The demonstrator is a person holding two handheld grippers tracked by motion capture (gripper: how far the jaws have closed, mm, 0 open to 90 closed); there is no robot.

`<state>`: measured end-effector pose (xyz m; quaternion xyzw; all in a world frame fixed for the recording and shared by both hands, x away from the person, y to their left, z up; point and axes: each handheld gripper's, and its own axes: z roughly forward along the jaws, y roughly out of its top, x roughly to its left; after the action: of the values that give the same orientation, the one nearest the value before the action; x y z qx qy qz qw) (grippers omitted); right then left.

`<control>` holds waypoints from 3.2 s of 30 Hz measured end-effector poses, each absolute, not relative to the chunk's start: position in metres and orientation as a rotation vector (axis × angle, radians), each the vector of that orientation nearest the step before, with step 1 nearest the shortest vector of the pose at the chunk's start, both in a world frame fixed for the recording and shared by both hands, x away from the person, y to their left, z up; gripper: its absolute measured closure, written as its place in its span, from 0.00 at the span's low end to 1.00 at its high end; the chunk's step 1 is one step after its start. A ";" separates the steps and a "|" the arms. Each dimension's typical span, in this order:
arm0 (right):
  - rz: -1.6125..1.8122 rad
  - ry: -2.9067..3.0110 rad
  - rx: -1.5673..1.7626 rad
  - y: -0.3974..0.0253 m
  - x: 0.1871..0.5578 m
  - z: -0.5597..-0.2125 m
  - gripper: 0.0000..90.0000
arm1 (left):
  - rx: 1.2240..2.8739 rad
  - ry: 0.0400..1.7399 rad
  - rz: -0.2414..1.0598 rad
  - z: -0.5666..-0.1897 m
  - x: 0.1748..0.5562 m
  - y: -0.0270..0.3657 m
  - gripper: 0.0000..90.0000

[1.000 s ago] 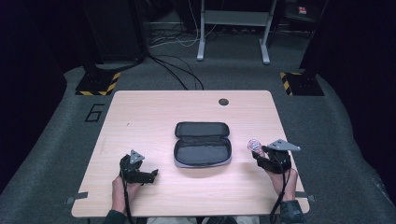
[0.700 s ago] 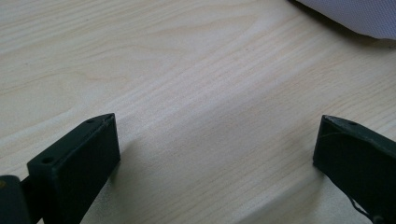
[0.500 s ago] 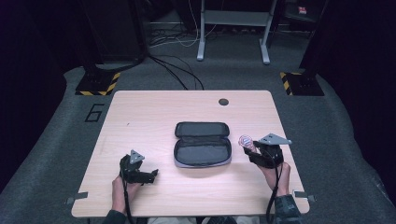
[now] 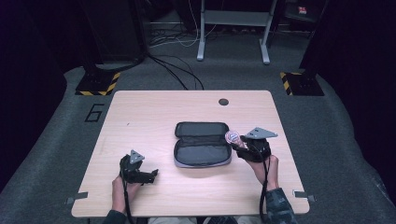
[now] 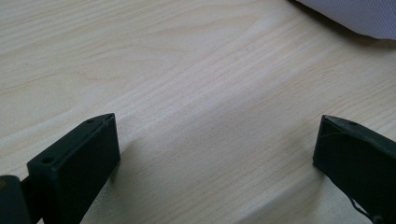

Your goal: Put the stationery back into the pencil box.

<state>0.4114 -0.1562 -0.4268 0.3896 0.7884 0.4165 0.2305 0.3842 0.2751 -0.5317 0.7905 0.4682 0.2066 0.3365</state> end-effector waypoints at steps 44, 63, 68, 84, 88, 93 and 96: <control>1.120 2.382 1.025 -0.076 0.436 -0.465 0.55 | 2.060 1.221 0.538 -0.532 0.384 0.275 0.00; 0.921 2.482 1.100 -0.048 0.451 -0.498 0.54 | 2.069 1.217 0.536 -0.531 0.384 0.275 0.00; 0.938 2.499 1.120 -0.052 0.452 -0.497 0.36 | 2.059 1.221 0.537 -0.532 0.384 0.275 0.00; 1.069 2.446 1.089 -0.075 0.434 -0.464 0.08 | 2.061 1.220 0.538 -0.532 0.384 0.275 0.00; 1.098 2.408 1.096 -0.092 0.427 -0.453 0.06 | 2.062 1.220 0.538 -0.532 0.384 0.275 0.00; 1.110 2.368 1.121 -0.107 0.420 -0.445 0.05 | 2.062 1.220 0.538 -0.532 0.384 0.275 0.00; 1.125 2.330 1.141 -0.118 0.416 -0.441 0.04 | 2.062 1.220 0.537 -0.532 0.384 0.275 0.00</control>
<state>0.4164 -0.1182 -0.4407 0.3986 0.8138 0.3930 0.1564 0.3841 0.2750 -0.5317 0.7908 0.4680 0.2060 0.3364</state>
